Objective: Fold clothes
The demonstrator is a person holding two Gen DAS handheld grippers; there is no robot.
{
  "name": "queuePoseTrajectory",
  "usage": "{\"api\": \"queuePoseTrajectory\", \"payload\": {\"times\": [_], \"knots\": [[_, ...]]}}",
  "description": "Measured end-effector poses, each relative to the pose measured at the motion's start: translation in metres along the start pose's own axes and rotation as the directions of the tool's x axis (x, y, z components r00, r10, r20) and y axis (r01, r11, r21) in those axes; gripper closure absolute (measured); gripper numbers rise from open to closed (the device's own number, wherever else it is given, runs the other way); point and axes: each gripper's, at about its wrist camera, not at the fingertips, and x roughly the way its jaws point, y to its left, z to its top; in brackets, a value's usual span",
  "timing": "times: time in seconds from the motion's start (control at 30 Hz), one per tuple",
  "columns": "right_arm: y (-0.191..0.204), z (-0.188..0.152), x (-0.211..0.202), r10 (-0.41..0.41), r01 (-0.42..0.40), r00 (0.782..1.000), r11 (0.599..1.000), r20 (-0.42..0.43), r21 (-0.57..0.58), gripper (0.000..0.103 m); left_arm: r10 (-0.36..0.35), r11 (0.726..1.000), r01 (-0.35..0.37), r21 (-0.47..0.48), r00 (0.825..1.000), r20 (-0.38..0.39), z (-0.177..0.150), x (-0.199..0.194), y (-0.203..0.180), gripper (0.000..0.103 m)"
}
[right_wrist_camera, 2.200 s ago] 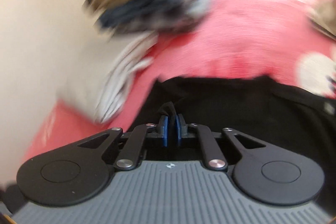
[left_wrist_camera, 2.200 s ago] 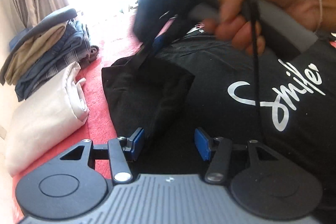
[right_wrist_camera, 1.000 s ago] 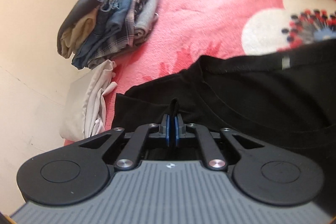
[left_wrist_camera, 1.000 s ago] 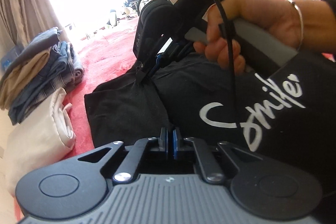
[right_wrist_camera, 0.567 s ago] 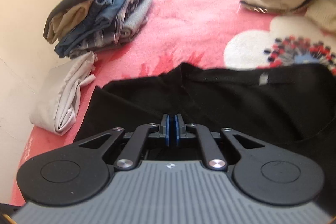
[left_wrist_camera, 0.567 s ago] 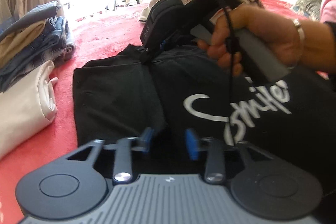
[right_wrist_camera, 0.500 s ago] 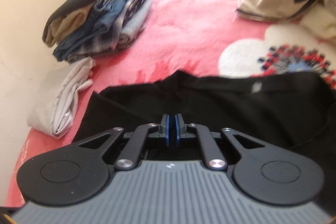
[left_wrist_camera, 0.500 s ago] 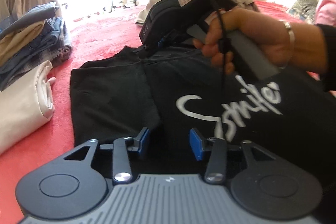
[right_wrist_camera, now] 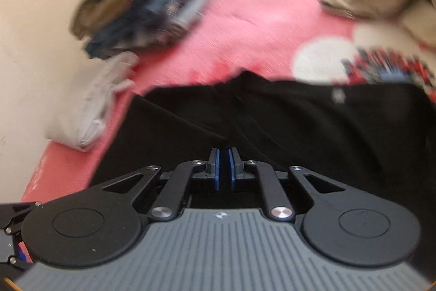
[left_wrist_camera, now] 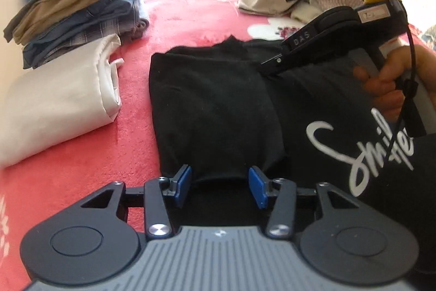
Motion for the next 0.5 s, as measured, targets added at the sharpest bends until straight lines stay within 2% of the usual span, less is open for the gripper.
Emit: {"api": "queuePoseTrajectory", "payload": {"times": [0.1,0.23,0.33,0.43,0.5], "knots": [[-0.015,0.008,-0.026,0.026,-0.029,0.999,0.997,0.032,0.077,0.095,-0.01,0.999,0.008,0.036,0.998,0.055,0.004,-0.013,-0.012,0.048],[-0.049,0.018,-0.082,0.038,-0.045,0.998,0.988,0.052,0.146,0.095,-0.038,0.993,0.025,0.12,0.994,0.107,0.012,-0.024,-0.035,0.046],[-0.084,0.011,-0.137,-0.031,0.021,0.998,0.984,0.056,0.175,0.095,-0.103,0.98,0.077,0.183,0.986,0.134,0.024,-0.023,-0.064,0.044],[-0.127,-0.008,-0.19,-0.141,0.118,0.986,0.966,0.085,0.228,0.086,-0.175,0.956,0.132,0.26,0.973,0.149,0.038,-0.017,-0.1,0.044],[-0.158,-0.021,-0.212,-0.196,0.166,0.977,0.942,0.079,0.293,0.079,-0.226,0.933,0.168,0.317,0.962,0.155,0.048,-0.012,-0.127,0.044]]}}
